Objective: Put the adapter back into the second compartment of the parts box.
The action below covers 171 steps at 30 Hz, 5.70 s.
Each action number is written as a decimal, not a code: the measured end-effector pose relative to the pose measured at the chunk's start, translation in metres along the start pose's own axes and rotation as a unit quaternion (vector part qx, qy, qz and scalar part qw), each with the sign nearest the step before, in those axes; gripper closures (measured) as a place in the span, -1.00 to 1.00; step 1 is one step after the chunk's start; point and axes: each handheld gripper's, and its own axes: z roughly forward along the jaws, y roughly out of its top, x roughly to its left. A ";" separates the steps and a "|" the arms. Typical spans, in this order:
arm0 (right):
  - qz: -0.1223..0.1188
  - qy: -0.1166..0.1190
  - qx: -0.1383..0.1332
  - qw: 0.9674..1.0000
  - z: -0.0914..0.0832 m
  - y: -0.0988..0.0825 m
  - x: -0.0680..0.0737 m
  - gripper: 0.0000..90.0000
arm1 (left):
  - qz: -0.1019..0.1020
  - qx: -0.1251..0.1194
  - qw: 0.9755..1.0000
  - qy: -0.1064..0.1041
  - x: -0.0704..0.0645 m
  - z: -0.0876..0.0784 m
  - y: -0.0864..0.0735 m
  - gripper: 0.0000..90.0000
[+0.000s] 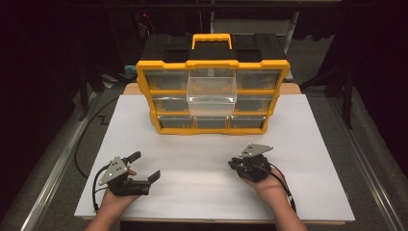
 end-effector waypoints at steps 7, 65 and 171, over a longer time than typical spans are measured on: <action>0.007 -0.008 -0.001 1.000 -0.007 -0.005 -0.010 0.71 | 0.000 0.000 1.000 0.001 0.000 0.001 0.000 -0.99; -0.015 0.040 0.168 0.985 -0.025 0.018 -0.020 0.71 | 0.004 0.006 1.000 0.001 0.002 0.003 0.000 -0.99; -0.077 0.107 0.276 0.952 -0.097 0.131 -0.030 0.71 | 0.020 0.007 1.000 -0.014 0.001 0.004 -0.002 -0.99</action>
